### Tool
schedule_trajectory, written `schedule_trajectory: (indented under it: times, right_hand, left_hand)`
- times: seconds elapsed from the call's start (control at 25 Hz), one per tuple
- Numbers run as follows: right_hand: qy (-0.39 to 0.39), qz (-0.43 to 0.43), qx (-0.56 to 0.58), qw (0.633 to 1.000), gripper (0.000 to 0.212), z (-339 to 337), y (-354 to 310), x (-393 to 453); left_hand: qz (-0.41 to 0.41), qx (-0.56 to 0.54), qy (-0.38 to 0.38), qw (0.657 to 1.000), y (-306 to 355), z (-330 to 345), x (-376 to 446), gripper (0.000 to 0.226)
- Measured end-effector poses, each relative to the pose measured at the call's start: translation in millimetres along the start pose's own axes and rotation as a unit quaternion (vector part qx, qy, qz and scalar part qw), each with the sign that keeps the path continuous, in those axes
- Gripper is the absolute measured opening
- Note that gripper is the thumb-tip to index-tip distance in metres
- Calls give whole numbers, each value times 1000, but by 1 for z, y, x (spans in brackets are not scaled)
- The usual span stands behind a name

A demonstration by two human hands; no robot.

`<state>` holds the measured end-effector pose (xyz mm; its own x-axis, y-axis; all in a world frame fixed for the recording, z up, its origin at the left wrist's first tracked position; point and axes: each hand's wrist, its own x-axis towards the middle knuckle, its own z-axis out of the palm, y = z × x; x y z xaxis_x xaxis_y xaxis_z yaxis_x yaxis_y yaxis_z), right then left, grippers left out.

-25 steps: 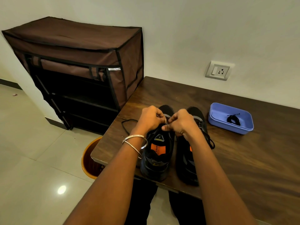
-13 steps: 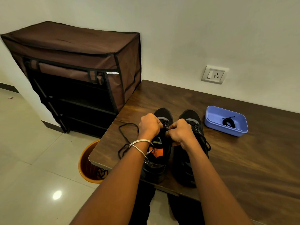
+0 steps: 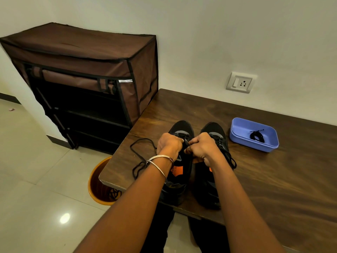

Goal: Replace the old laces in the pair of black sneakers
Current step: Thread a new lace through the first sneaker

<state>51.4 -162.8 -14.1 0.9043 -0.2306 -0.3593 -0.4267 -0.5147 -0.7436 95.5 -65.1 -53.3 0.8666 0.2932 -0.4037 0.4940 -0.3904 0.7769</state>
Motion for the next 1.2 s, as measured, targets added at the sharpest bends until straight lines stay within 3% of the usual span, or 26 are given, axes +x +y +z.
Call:
schedule_trajectory:
  times: [0.24, 0.44, 0.56, 0.68, 0.84, 0.96, 1.04, 1.12, 1.16, 1.2]
  right_hand:
    - [-27, 15, 29, 999, 15, -2, 3, 5]
    - [-86, 41, 97, 991, 7, -10, 4, 8]
    - [-2, 49, 139, 989, 16, -10, 7, 22]
    - [76, -10, 71, 995, 14, 5, 10, 37]
    - [109, -14, -4, 994, 19, 16, 16, 54]
    - [115, 6, -36, 993, 21, 13, 16, 60]
    - [139, 3, 11, 990, 22, 5, 7, 55]
    - [196, -23, 168, 966, 21, -11, -12, 37]
    - [210, -49, 299, 929, 22, -22, -23, 25]
    - [210, -90, 435, 871, 22, -35, -33, 10]
  left_hand:
    - [24, 50, -41, 998, 0, -2, 4, 16]
    - [35, 72, -19, 997, 0, -2, 5, 9]
    - [38, 68, -15, 997, -2, -2, 6, 7]
    - [62, 59, -65, 994, -4, -12, 7, 4]
    - [140, 69, -200, 967, -2, -35, 1, 36]
    - [195, 137, -194, 952, 2, -49, -8, 57]
    - [217, 191, -166, 943, 2, -51, -10, 61]
    - [234, 251, -121, 931, -1, -50, -12, 62]
    - [246, 274, -99, 925, -2, -49, -14, 62]
    - [255, 292, -80, 918, -3, -48, -15, 62]
